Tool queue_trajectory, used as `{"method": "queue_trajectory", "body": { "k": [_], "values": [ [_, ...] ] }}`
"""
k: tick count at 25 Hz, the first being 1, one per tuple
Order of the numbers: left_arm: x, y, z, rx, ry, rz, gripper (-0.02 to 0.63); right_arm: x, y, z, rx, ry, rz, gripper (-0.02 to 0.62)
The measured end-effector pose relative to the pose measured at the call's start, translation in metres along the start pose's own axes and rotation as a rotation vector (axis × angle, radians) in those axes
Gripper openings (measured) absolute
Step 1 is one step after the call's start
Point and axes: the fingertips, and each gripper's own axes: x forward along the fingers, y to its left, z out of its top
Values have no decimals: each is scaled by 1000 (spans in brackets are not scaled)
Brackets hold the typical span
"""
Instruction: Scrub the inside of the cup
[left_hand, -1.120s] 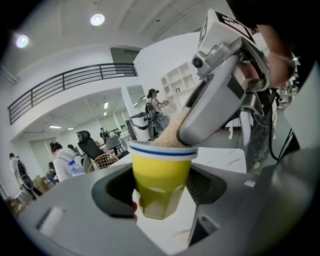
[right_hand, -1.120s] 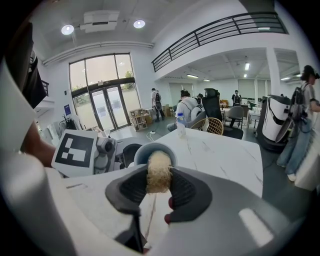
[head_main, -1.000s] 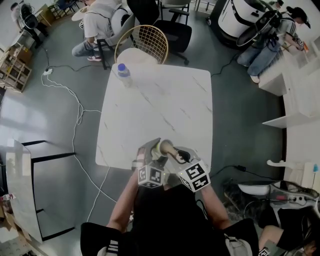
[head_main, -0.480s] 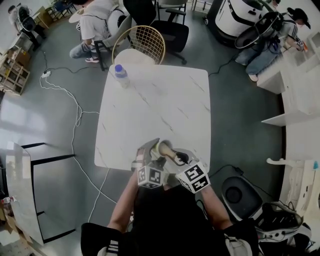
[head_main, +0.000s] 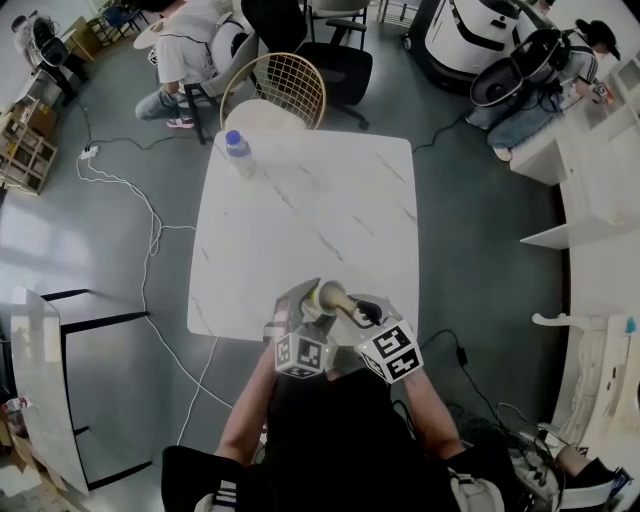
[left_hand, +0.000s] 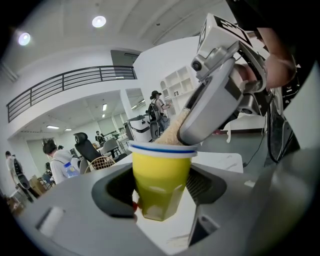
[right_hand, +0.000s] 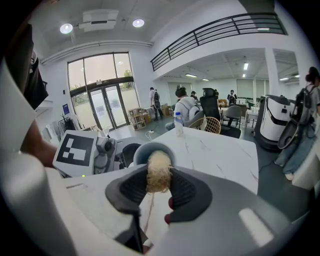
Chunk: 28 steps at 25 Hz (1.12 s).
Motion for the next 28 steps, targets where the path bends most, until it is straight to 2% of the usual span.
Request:
{"method": "queue_trajectory", "body": {
  "k": [13, 28],
  "values": [
    [-6, 0, 1, 6, 6, 14, 307, -2, 19, 6, -38, -10, 40, 107],
    [-9, -11, 1, -6, 21, 17, 307, -8, 9, -9, -35, 25, 44, 107]
  ]
}}
